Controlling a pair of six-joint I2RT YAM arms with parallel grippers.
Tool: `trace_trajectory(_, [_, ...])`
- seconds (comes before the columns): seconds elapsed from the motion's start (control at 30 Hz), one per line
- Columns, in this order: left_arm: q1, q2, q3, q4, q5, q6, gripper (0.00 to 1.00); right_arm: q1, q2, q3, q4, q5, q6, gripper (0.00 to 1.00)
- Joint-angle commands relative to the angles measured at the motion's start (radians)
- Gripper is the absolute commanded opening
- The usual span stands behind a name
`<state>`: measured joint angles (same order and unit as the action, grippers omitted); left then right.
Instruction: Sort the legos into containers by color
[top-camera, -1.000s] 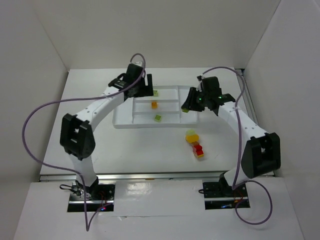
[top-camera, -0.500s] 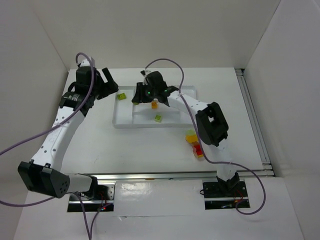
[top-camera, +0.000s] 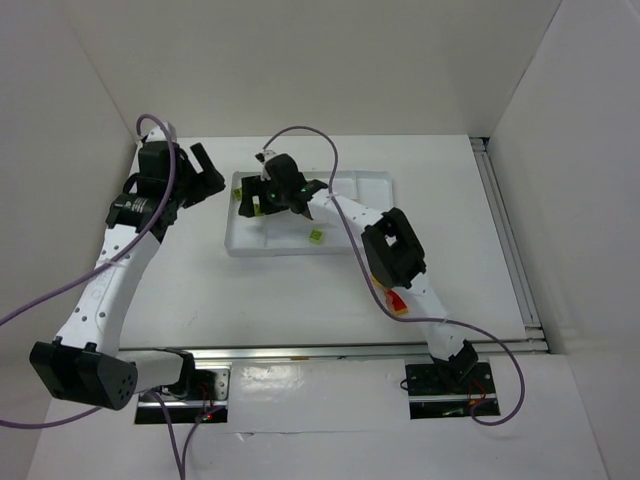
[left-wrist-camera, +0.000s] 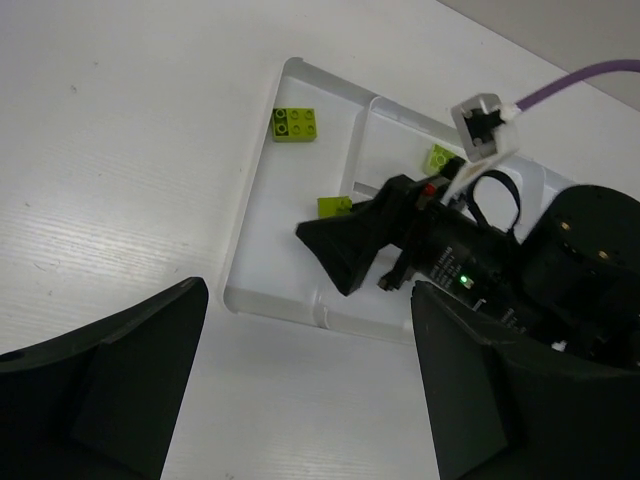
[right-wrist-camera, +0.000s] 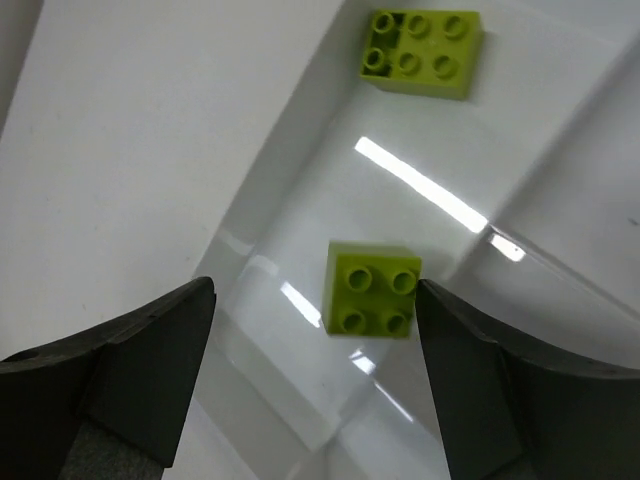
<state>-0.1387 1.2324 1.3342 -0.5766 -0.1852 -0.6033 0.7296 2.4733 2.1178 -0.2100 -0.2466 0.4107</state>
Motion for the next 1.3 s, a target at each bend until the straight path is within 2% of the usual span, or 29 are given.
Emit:
trace_trajectory(0.0, [0.014, -0.024, -0.004, 0.012, 0.003, 0.025, 0.93, -0.012, -0.224, -0.164, -0.055, 0.209, -0.05, 0.87])
trace_trajectory(0.1, [0.014, -0.013, -0.013, 0.012, -0.008, 0.034, 0.93, -0.002, -0.344, -0.339, -0.013, 0.273, -0.062, 0.87])
trace_trajectory(0.17, [0.024, -0.002, -0.026, 0.024, -0.008, 0.034, 0.93, -0.002, -0.326, -0.34, 0.006, 0.21, -0.053, 0.85])
trace_trajectory(0.27, [0.024, 0.007, -0.026, 0.024, -0.008, 0.034, 0.92, -0.012, -0.26, -0.219, 0.003, 0.155, -0.053, 0.82])
trace_trajectory(0.37, [0.024, -0.002, -0.026, 0.024, -0.008, 0.034, 0.92, -0.002, -0.206, -0.128, -0.083, 0.173, -0.053, 0.8])
trace_trajectory(0.4, [0.024, -0.002, -0.026, 0.024, -0.008, 0.043, 0.92, -0.002, -0.229, -0.143, -0.094, 0.225, -0.041, 0.8])
trace_trajectory(0.53, [0.024, -0.002, -0.036, 0.035, 0.003, 0.053, 0.92, 0.019, -0.373, -0.393, -0.066, 0.412, 0.022, 0.79])
trace_trajectory(0.57, [0.024, 0.009, -0.036, 0.035, 0.013, 0.053, 0.92, 0.03, -0.399, -0.424, -0.077, 0.511, 0.034, 0.8])
trace_trajectory(0.77, [0.024, 0.019, -0.058, 0.044, 0.035, 0.053, 0.91, 0.03, -0.482, -0.574, -0.224, 0.658, 0.134, 0.83])
trace_trajectory(1.07, [0.014, 0.029, -0.067, 0.054, 0.035, 0.062, 0.91, 0.001, -0.478, -0.625, -0.224, 0.616, 0.158, 0.83])
trace_trajectory(1.27, [0.014, 0.038, -0.067, 0.054, 0.035, 0.062, 0.91, -0.021, -0.442, -0.634, -0.183, 0.541, 0.158, 0.78])
